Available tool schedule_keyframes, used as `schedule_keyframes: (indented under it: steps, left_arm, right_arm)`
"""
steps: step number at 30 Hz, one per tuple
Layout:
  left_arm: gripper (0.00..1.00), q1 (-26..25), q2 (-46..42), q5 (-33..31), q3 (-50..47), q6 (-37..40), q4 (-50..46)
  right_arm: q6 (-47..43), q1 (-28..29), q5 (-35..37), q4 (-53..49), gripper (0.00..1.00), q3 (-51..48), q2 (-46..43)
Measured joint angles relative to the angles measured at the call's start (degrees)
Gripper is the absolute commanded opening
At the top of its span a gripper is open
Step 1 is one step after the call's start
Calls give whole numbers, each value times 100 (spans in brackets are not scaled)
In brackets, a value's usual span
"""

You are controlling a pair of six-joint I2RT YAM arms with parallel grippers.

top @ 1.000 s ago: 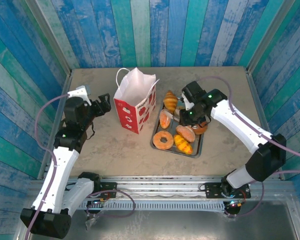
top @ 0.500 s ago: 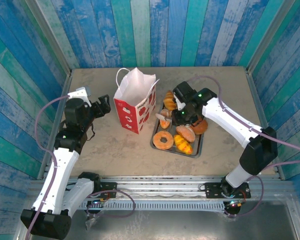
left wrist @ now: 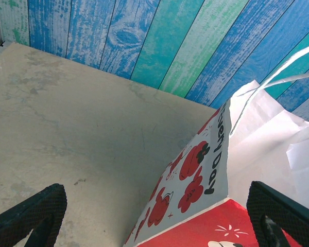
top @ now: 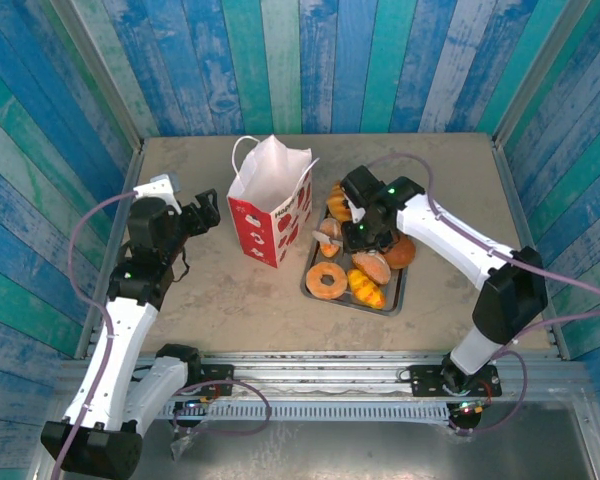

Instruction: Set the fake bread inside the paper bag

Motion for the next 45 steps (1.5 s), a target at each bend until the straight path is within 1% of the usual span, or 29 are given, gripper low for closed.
schedule_keyframes:
  steps: [3, 11, 18, 26, 31, 34, 37, 43, 45]
  left_arm:
    - [94, 0, -2, -52, -2, 0, -2]
    - [94, 0, -2, -122, 0, -4, -4]
    - [94, 0, 96, -55, 129, -70, -50]
    - [94, 11, 892, 553, 1165, -13, -227]
    - [99, 11, 1582, 1091, 1958, 321, -483]
    - [96, 11, 2035, 1388, 2284, 568, -636]
    - [91, 11, 2494, 1589, 2476, 782, -807]
    - [74, 11, 3316, 1967, 2702, 1032, -1047]
    - [65, 11, 3475, 2065, 2734, 1064, -1075]
  right_arm:
    - [2, 4, 42, 0, 48, 0, 66]
    - [7, 52, 111, -15, 39, 20, 90]
    - [-2, 61, 221, -33, 36, 20, -39]
    - [-103, 66, 533, -48, 35, 20, -813]
    - [-164, 68, 789, -48, 35, 20, -1314]
    - [-186, 68, 903, -52, 35, 20, -1563]
    - [-190, 68, 1023, -55, 35, 9, -1805]
    - [-188, 68, 1272, -66, 35, -39, -2267]
    - [-188, 68, 1357, -66, 35, -39, -2385]
